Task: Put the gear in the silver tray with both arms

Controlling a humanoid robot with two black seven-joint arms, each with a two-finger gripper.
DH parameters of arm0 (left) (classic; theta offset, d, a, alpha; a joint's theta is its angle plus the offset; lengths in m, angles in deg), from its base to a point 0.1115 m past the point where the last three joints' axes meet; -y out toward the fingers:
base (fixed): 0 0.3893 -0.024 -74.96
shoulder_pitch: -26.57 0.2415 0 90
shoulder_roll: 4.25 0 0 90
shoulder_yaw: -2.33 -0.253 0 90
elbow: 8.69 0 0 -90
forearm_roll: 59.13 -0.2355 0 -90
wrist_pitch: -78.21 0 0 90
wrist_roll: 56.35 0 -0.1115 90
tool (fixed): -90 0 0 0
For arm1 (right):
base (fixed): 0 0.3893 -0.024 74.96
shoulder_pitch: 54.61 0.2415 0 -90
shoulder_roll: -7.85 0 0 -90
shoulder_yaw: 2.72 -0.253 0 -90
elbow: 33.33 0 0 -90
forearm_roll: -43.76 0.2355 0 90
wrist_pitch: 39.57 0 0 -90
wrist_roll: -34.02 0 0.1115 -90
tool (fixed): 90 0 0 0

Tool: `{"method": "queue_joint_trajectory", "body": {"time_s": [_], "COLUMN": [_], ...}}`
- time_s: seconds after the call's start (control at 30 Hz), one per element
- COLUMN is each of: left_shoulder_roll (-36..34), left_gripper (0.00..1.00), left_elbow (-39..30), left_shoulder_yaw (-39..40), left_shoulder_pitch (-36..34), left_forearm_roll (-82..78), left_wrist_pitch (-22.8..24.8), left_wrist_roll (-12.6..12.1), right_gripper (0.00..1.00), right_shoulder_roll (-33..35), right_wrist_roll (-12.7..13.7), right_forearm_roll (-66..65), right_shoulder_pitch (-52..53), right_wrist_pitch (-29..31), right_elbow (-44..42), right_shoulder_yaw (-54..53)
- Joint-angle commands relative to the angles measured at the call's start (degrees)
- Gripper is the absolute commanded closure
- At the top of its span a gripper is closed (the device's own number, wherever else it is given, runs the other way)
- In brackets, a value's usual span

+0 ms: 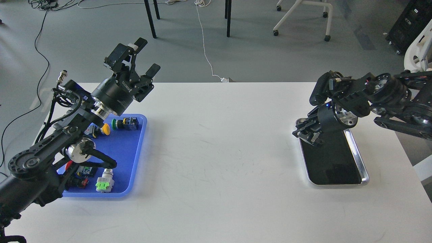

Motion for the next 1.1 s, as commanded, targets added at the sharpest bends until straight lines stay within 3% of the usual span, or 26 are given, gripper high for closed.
{"method": "queue_joint_trajectory", "body": {"time_s": [0.0, 0.37, 0.47, 0.53, 0.6, 0.67, 0.73, 0.87, 1.07], "left_shoulder_roll": [0.4, 0.7, 0.7, 0.8, 0.8, 0.8, 0.7, 0.2, 0.1], "left_gripper": [0.03, 0.03, 0.03, 0.03, 0.03, 0.03, 0.03, 0.02, 0.02], "left_elbow": [0.0, -0.9, -0.9, -0.9, -0.8, -0.9, -0.9, -0.9, -0.8], "left_shoulder_yaw": [0.0, 0.0, 0.0, -0.1, -0.1, -0.1, -0.1, 0.0, 0.3], "left_shoulder_pitch": [0.0, 0.0, 0.0, 0.0, 0.0, 0.0, 0.0, 0.0, 0.1], "left_forearm_roll": [0.0, 0.0, 0.0, 0.0, 0.0, 0.0, 0.0, 0.0, -0.1], "left_wrist_pitch": [0.0, -0.1, -0.1, -0.2, -0.2, -0.2, -0.1, -0.1, -0.5], "left_wrist_roll": [0.0, 0.0, 0.0, 0.0, 0.0, 0.0, 0.0, 0.0, 0.0], "right_gripper": [0.81, 0.75, 0.63, 0.42, 0.36, 0.18, 0.09, 0.06, 0.04], "right_shoulder_roll": [4.3, 5.5, 5.5, 5.7, 5.8, 5.9, 6.1, 7.3, 6.8], "right_wrist_roll": [0.0, 0.0, 0.0, 0.0, 0.0, 0.0, 0.0, 0.0, 0.0], "right_forearm_roll": [-2.0, -2.0, -2.0, -1.9, -1.7, -1.3, -1.0, 2.0, 31.2], "right_shoulder_pitch": [-3.0, -9.0, -10.1, -10.7, -10.9, -10.9, -10.9, -10.8, -14.7], "right_wrist_pitch": [-0.1, -2.7, -2.7, -3.0, -3.0, -3.0, -3.0, -2.9, -2.7], "right_elbow": [0.0, -3.0, -3.4, -3.3, -3.2, -2.9, -2.3, -1.4, -1.4], "right_shoulder_yaw": [0.0, -0.3, -0.4, -1.1, -1.8, -3.2, -4.8, -10.3, -20.2]}}
